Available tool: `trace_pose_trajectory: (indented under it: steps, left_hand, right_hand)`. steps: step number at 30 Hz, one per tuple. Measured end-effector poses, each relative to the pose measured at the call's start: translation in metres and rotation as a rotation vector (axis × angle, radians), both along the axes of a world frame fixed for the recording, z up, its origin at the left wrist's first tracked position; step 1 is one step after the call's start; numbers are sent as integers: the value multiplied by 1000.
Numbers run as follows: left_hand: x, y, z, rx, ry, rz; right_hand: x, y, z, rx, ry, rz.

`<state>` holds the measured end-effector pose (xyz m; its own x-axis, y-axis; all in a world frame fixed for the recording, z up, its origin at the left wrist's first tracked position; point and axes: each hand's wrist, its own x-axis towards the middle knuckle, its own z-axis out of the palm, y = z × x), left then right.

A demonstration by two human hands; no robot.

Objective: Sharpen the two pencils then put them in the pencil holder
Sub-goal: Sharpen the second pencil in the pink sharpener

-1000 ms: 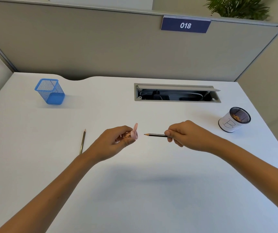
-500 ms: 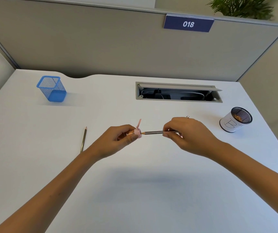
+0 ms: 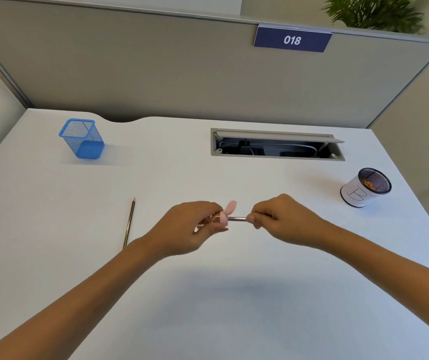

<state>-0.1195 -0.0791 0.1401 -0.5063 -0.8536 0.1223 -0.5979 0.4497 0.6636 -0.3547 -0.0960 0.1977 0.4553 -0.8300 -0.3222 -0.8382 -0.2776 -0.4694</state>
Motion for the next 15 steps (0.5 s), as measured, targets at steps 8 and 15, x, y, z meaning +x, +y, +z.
trace_pose_trajectory:
  steps: [8,15]
  left_hand:
    - [2,-20,4,67,-78,-103]
    - [12,-26,13,860,325,-42]
  right_hand:
    - [0,-5,4,355,-170,-123]
    - [-30,-10,3,-663,224,356]
